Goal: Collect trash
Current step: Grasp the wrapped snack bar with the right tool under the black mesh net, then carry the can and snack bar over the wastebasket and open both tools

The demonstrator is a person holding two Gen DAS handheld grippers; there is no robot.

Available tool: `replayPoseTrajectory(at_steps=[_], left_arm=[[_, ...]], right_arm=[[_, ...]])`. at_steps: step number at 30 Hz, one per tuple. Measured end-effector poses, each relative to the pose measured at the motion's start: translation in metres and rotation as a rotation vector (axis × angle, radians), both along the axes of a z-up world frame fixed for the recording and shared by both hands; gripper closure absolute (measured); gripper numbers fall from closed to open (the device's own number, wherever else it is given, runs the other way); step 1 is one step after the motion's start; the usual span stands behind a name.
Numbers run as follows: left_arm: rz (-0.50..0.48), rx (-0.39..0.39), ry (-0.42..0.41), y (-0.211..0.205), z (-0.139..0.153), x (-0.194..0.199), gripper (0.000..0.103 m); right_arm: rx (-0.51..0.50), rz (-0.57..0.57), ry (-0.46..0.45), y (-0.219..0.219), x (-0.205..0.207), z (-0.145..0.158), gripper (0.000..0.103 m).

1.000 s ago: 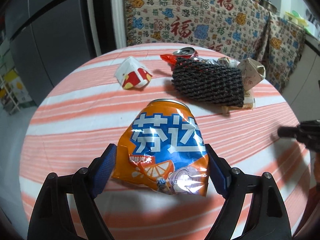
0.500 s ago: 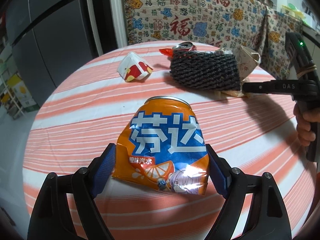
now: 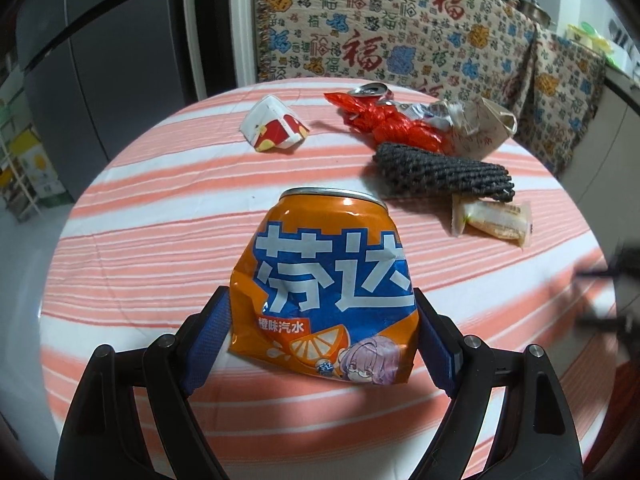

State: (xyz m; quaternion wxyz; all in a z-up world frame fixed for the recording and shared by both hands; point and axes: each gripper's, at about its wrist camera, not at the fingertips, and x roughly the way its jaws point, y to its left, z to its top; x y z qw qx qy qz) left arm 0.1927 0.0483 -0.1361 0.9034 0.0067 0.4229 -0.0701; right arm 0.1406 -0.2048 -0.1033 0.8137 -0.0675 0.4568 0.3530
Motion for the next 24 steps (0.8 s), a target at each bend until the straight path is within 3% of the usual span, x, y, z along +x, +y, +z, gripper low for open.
replayPoseTrajectory(at_steps=[2,3,6,11,12,13,14,18,24], left_arm=[[0.004,0.01,-0.001,-0.002,-0.001,0.0,0.017],[0.005,0.017,-0.002,-0.004,-0.002,0.0,0.017],[0.002,0.031,-0.003,-0.005,-0.002,0.0,0.017],[0.001,0.021,0.003,-0.003,-0.002,0.001,0.017],[0.0,0.019,0.005,-0.002,-0.001,0.001,0.017],[-0.001,0.013,0.006,-0.001,-0.001,0.002,0.017],[-0.003,0.007,0.006,-0.001,-0.001,0.002,0.017],[-0.018,-0.011,0.011,-0.002,0.002,0.002,0.017],[-0.073,-0.04,0.003,-0.023,0.015,-0.012,0.017]], right_arm=[[-0.092,-0.041,-0.169,-0.002,0.001,0.011,0.04],[-0.13,-0.047,-0.232,-0.001,0.007,0.014,0.038],[-0.165,-0.017,-0.278,0.013,0.039,0.013,0.038],[-0.131,0.03,-0.236,0.04,0.075,-0.003,0.041],[-0.129,0.055,-0.204,0.046,0.078,-0.008,0.046],[-0.141,0.066,-0.182,0.049,0.076,-0.011,0.069],[-0.163,0.071,-0.159,0.054,0.074,-0.012,0.076],[-0.17,0.073,-0.091,0.052,0.05,-0.005,0.083],[-0.059,0.0,-0.013,0.019,0.015,0.006,0.085]])
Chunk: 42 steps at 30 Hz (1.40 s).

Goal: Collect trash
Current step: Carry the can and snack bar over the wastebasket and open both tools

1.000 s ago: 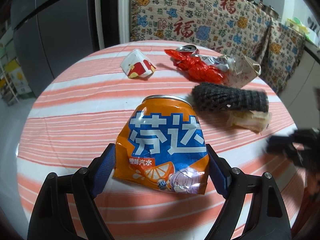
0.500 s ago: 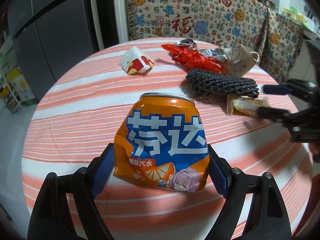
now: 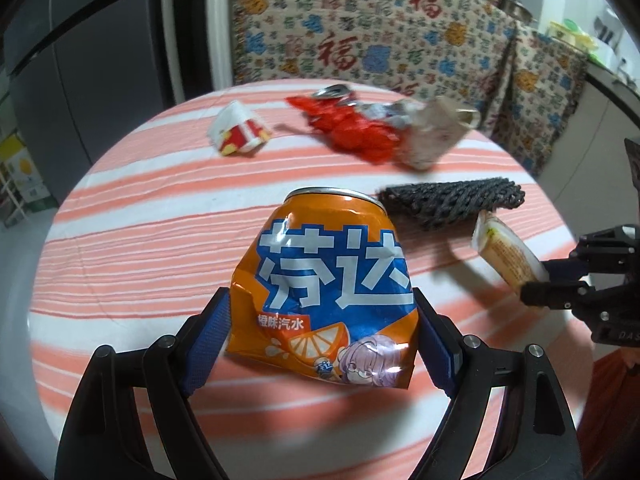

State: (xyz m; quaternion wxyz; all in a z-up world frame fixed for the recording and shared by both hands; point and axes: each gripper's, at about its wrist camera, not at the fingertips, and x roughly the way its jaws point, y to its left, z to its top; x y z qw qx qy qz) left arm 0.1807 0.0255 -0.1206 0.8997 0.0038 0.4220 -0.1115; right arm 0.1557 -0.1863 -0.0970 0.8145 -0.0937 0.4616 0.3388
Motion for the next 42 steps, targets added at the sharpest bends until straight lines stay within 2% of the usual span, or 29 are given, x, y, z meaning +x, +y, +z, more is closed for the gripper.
replayPoseTrajectory(at_steps=[3,7,8,11,14,18,21,22,25,28,31,35,38,42], left_arm=[[-0.027,0.015,-0.034,-0.019,0.012,-0.011,0.017],[-0.031,0.005,-0.033,-0.029,0.019,-0.019,0.017],[-0.028,0.005,-0.033,-0.03,0.021,-0.021,0.017],[-0.026,0.001,-0.042,-0.034,0.028,-0.026,0.017],[-0.041,-0.01,-0.057,-0.045,0.037,-0.029,0.017],[-0.1,-0.005,-0.069,-0.077,0.048,-0.03,0.017],[-0.121,-0.008,-0.069,-0.096,0.05,-0.028,0.017],[-0.124,-0.01,-0.065,-0.099,0.05,-0.028,0.017],[-0.127,-0.011,-0.049,-0.104,0.046,-0.027,0.017],[-0.119,-0.012,-0.042,-0.103,0.045,-0.026,0.017],[-0.105,-0.021,-0.037,-0.101,0.045,-0.024,0.017],[-0.121,-0.025,-0.033,-0.109,0.047,-0.022,0.017],[-0.172,-0.027,-0.034,-0.132,0.05,-0.021,0.017],[-0.271,-0.04,-0.036,-0.182,0.055,-0.021,0.017]], right_arm=[[0.058,-0.038,0.01,-0.022,-0.011,0.008,0.085],[0.213,-0.038,0.175,-0.041,-0.011,-0.003,0.085],[0.213,-0.039,0.176,-0.042,-0.014,-0.004,0.085],[0.23,-0.031,0.125,-0.051,-0.023,0.007,0.085],[0.236,-0.053,0.034,-0.065,-0.031,0.024,0.085],[0.261,-0.12,-0.029,-0.091,-0.035,0.043,0.085],[0.297,-0.14,-0.014,-0.107,-0.034,0.047,0.085],[0.297,-0.129,0.022,-0.109,-0.032,0.042,0.084],[0.158,-0.154,0.088,-0.104,-0.028,0.013,0.084],[0.116,-0.137,0.154,-0.104,-0.027,-0.003,0.084],[0.121,-0.097,0.134,-0.102,-0.033,0.003,0.084],[0.188,-0.086,0.073,-0.108,-0.042,0.023,0.084],[0.201,-0.16,0.017,-0.129,-0.044,0.033,0.084],[0.172,-0.358,-0.06,-0.181,-0.044,0.038,0.084]])
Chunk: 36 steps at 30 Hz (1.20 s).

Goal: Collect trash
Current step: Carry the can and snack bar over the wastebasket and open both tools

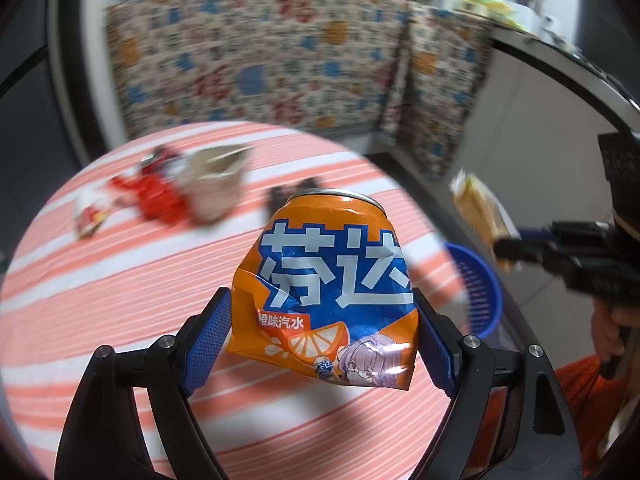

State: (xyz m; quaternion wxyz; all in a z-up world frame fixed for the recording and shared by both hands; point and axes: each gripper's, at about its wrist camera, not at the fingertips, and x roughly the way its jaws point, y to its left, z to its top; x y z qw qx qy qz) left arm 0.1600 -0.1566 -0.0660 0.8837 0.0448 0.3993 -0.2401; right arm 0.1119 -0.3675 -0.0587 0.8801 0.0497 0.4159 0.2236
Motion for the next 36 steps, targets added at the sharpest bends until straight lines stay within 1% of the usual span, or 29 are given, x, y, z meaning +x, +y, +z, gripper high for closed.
replayPoseTrajectory(at_steps=[4,6,8,10,12,15,20,27,33,36], left_arm=[[-0.086,-0.02,0.007,-0.06,0.001,-0.001,0.017],[-0.131,-0.029,0.018,-0.091,-0.001,-0.001,0.017],[-0.178,-0.037,0.039,-0.127,-0.007,-0.001,0.017],[-0.215,-0.043,0.059,-0.156,-0.014,0.0,0.017],[-0.249,-0.049,0.083,-0.186,-0.023,0.002,0.017],[-0.279,-0.052,0.102,-0.22,-0.036,0.004,0.017],[-0.302,-0.034,0.117,-0.255,-0.056,0.009,0.017],[-0.321,0.021,0.106,-0.276,-0.08,0.013,0.017],[-0.318,0.047,0.113,-0.285,-0.097,0.02,0.017],[-0.316,0.051,0.12,-0.291,-0.103,0.025,0.017]], right_arm=[[-0.077,-0.225,-0.02,-0.068,-0.005,-0.005,0.084],[-0.127,-0.324,-0.017,-0.103,-0.007,-0.015,0.084],[-0.189,-0.403,-0.003,-0.134,-0.007,-0.023,0.084],[-0.193,-0.455,0.028,-0.16,-0.007,-0.033,0.084],[-0.184,-0.486,0.063,-0.184,-0.008,-0.043,0.084],[-0.175,-0.516,0.111,-0.211,-0.01,-0.062,0.084],[-0.113,-0.536,0.139,-0.241,-0.01,-0.082,0.084],[-0.054,-0.556,0.144,-0.262,-0.002,-0.098,0.084],[-0.003,-0.563,0.159,-0.271,0.013,-0.108,0.084],[0.001,-0.568,0.168,-0.271,0.019,-0.111,0.084]])
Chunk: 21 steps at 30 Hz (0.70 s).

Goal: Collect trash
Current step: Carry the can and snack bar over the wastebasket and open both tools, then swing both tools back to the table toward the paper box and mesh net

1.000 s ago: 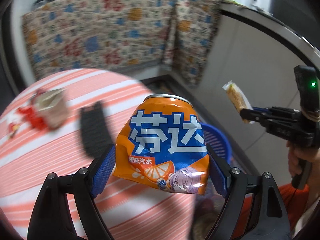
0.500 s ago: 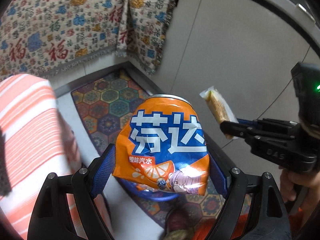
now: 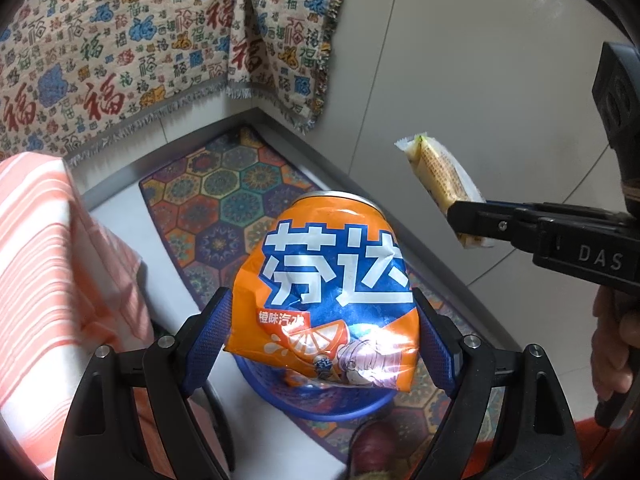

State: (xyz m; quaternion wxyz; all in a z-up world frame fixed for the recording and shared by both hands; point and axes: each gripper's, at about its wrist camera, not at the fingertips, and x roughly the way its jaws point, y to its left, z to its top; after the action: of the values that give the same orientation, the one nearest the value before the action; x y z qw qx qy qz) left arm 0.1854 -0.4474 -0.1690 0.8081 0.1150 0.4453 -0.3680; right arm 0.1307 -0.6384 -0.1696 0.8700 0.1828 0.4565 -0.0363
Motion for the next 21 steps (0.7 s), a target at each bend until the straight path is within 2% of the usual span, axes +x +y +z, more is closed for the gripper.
replayPoseTrajectory(at_steps=[7,12,16,21], left_arm=[[0.016,-0.003,0.026,-0.004,-0.011,0.005,0.016],[0.031,-0.004,0.029,-0.008,-0.016,0.009,0.011],[0.051,-0.011,0.032,-0.004,-0.015,0.014,0.011],[0.081,-0.045,0.022,0.012,0.004,0.013,0.011]], right_arm=[[0.011,-0.015,0.03,-0.006,0.006,-0.01,0.082],[0.023,-0.032,0.045,-0.01,0.009,-0.017,0.081],[0.027,-0.045,0.049,-0.011,0.011,-0.019,0.066],[0.009,-0.045,0.035,-0.009,0.012,-0.013,0.064]])
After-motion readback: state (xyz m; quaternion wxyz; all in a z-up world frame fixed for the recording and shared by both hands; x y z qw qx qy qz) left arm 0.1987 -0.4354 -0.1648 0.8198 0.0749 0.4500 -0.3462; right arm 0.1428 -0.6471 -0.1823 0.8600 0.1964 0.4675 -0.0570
